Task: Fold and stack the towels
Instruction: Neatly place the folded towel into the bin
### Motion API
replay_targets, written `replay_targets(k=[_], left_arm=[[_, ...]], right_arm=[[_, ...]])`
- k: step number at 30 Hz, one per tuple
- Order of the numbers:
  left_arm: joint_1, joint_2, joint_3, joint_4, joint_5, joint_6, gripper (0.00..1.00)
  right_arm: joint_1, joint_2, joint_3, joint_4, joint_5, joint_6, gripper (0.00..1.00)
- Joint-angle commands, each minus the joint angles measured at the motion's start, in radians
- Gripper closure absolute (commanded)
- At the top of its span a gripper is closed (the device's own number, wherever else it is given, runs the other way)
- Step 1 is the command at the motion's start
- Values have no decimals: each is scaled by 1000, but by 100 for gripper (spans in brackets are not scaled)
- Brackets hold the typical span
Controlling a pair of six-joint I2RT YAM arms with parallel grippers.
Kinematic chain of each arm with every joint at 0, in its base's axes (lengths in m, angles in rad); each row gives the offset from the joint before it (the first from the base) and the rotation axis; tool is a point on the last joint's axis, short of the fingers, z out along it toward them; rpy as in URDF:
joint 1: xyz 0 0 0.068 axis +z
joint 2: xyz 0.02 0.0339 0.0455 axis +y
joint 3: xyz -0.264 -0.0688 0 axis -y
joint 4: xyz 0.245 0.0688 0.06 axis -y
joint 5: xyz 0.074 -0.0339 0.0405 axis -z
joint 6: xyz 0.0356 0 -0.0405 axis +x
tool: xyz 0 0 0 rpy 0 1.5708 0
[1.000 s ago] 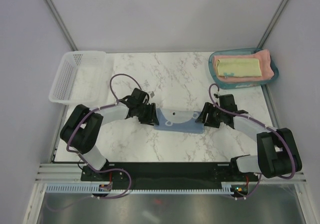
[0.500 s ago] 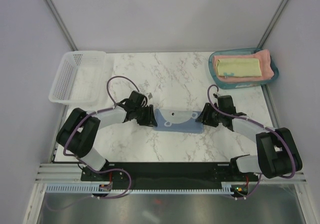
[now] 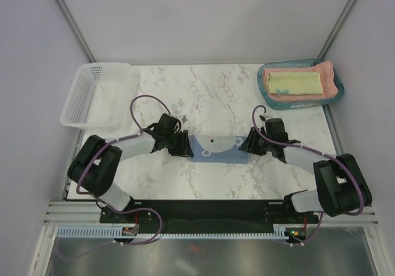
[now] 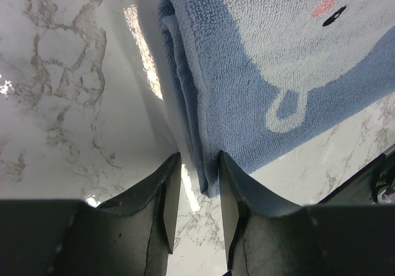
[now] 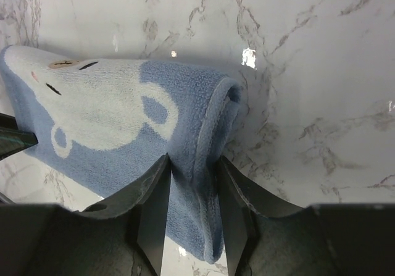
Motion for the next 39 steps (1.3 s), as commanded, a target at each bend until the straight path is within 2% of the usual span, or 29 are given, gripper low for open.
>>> replay_targets(k=[1, 3, 4, 6, 7, 10, 15, 19, 24, 32, 39], left_arm=[[-5, -27, -28, -25, -39, -17, 61], [-6, -30, -33, -25, -39, -17, 61], [-6, -34, -33, -25, -39, -17, 61], [-5, -54, -31, -25, -39, -17, 61], [-3, -60, -21, -66, -104, -53, 54], [6, -102, 68, -175, -120, -32, 48], [20, -229, 260, -347, -202, 35, 44], [44, -327, 332, -428, -238, 95, 42], [53, -393, 332, -465, -285, 155, 42], [55, -409, 291, -470, -315, 221, 42], [56, -403, 268, -470, -383, 279, 42]], right_arm=[[12, 34, -37, -66, 56, -5, 57], [10, 37, -37, -68, 62, -6, 74], [12, 37, -34, -69, 71, -14, 89], [10, 36, -5, -86, 86, -39, 98], [10, 34, 13, -97, 95, -52, 100], [12, 45, 122, -166, 122, -103, 100], [10, 65, 270, -247, 135, -163, 100], [10, 116, 381, -280, 137, -212, 100], [10, 171, 495, -316, 171, -253, 100], [-2, 277, 736, -433, 295, -368, 100], [-96, 447, 1004, -491, 290, -384, 100]])
